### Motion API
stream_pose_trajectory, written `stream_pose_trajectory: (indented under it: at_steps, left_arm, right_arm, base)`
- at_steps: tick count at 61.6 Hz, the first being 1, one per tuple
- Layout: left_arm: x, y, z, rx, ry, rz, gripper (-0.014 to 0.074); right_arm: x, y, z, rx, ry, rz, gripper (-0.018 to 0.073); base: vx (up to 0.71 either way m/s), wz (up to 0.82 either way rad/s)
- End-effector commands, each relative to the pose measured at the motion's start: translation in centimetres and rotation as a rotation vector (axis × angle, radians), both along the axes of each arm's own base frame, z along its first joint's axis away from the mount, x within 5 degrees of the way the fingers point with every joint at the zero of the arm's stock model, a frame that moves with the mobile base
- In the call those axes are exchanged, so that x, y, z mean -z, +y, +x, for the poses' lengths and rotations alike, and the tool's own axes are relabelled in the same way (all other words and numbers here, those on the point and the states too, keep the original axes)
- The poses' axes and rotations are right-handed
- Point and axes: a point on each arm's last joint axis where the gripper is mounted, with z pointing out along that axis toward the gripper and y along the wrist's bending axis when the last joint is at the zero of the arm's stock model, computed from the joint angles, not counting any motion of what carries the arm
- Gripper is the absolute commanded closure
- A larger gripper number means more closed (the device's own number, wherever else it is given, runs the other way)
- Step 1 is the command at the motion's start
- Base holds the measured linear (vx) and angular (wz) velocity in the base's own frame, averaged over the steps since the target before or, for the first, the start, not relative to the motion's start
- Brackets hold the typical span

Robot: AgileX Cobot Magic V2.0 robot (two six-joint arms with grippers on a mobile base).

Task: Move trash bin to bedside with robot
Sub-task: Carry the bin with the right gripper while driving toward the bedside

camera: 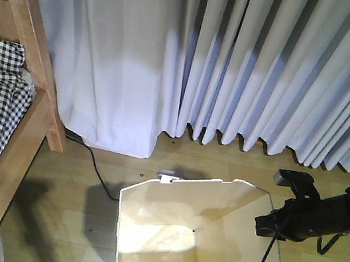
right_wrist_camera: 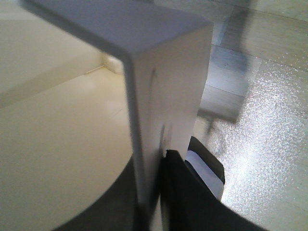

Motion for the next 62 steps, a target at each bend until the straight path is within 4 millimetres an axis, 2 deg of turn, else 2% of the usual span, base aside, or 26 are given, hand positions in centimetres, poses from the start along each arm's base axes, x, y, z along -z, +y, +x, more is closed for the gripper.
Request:
stream_pose_trajectory:
  at_steps: [1, 62]
  left_arm:
    - [-0.14, -0.01, 0.02, 0.001, -0.073, -0.015, 0.0603]
    - [-0.14, -0.01, 0.02, 0.001, -0.073, -0.015, 0.0603]
  right_arm:
    - [-2.92, 1.38, 0.79, -0.001, -0.056, 0.203, 0.0563]
    - [-2.98, 1.46, 0.78, -0.002, -0.055, 0.214, 0.0563]
  base:
    - [0.05, 0.01]
    - [0.01, 0.0]
